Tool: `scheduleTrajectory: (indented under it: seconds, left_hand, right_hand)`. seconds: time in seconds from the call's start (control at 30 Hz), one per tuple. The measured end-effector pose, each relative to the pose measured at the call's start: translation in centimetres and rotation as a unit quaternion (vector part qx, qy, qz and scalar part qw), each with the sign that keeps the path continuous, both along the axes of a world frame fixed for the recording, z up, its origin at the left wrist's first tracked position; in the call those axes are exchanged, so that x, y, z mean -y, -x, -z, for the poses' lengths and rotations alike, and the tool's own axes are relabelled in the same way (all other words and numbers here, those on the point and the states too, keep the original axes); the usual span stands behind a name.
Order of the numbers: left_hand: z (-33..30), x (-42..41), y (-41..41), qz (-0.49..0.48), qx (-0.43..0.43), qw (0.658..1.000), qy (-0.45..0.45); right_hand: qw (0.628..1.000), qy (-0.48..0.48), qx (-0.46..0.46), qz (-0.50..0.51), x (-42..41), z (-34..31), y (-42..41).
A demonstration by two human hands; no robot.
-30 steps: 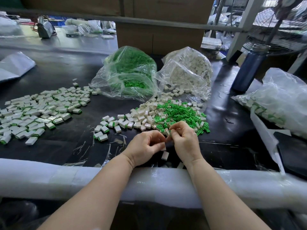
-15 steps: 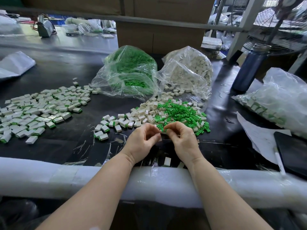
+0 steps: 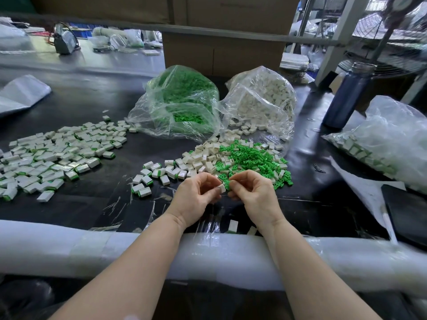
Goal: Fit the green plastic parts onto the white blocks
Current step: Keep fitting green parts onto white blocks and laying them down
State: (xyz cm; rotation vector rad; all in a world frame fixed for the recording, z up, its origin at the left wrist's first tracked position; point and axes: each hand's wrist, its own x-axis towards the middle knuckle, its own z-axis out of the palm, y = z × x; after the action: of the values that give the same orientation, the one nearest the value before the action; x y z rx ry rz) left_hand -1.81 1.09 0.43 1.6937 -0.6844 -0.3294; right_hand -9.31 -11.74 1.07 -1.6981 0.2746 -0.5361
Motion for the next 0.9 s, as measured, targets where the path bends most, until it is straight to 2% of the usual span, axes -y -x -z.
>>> scheduleTrajectory:
  seconds: [0.4,0.73,0.9]
  left_hand:
    - [-0.06,-0.01,0.11,0.027,-0.021,0.999,-0.002]
    - [-0.37,-0.13,0.23,0.013,-0.054,0.998,0.036]
    - [-0.36,-0.12,0.22,0.012,-0.055,0.998,0.032]
  right_hand:
    - [1.000,-0.022,-0.012,-0.002,-0.03,-0.02,0.03]
    - [0.999,-0.009,-0.040,0.004,-0.05,0.06,0.03]
    - [0.998,0.029,-0.053,-0.008,-0.13,-0.01,-0.03]
